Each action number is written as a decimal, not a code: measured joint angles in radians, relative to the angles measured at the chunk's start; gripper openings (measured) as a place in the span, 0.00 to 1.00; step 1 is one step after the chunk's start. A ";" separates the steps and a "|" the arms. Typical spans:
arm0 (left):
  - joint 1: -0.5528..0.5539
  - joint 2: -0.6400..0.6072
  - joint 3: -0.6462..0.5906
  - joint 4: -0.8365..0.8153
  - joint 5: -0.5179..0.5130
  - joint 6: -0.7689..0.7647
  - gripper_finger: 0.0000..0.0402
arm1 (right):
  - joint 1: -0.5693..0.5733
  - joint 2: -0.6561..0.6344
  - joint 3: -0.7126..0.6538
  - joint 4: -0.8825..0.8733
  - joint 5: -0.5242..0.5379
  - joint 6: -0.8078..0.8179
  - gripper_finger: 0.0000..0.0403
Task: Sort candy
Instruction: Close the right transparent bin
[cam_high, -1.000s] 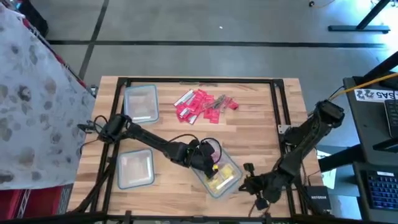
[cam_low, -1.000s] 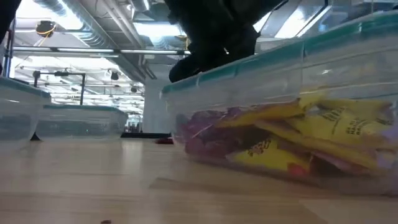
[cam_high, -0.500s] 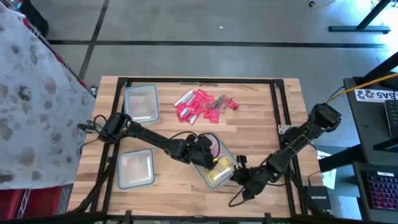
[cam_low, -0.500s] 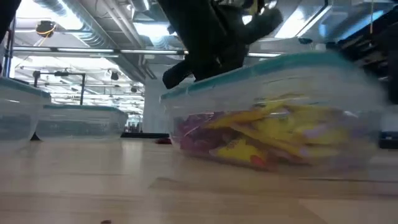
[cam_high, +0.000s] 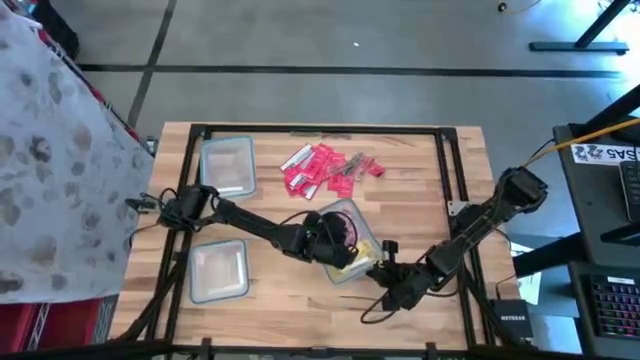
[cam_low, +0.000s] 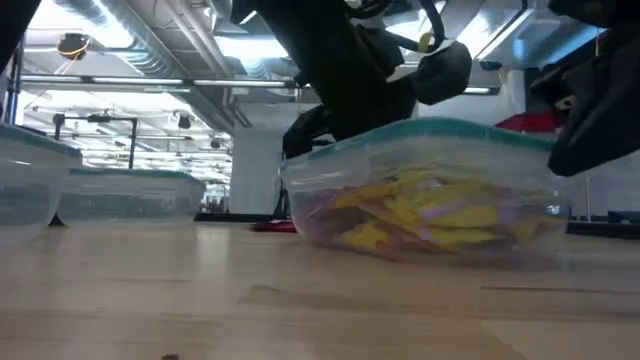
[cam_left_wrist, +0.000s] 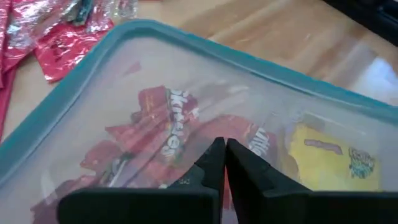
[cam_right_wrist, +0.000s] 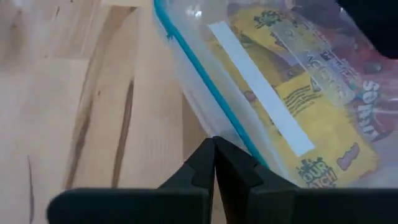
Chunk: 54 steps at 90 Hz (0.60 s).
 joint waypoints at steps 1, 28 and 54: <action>0.000 0.000 0.000 0.000 0.003 0.001 0.00 | 0.004 -0.006 0.000 0.001 0.003 0.000 0.00; -0.053 -0.067 -0.009 -0.030 0.015 0.032 0.00 | 0.111 -0.159 0.002 0.007 0.142 -0.001 0.00; -0.130 -0.130 0.005 0.262 -0.054 0.358 0.00 | 0.029 -0.130 0.003 0.177 0.158 -0.079 0.00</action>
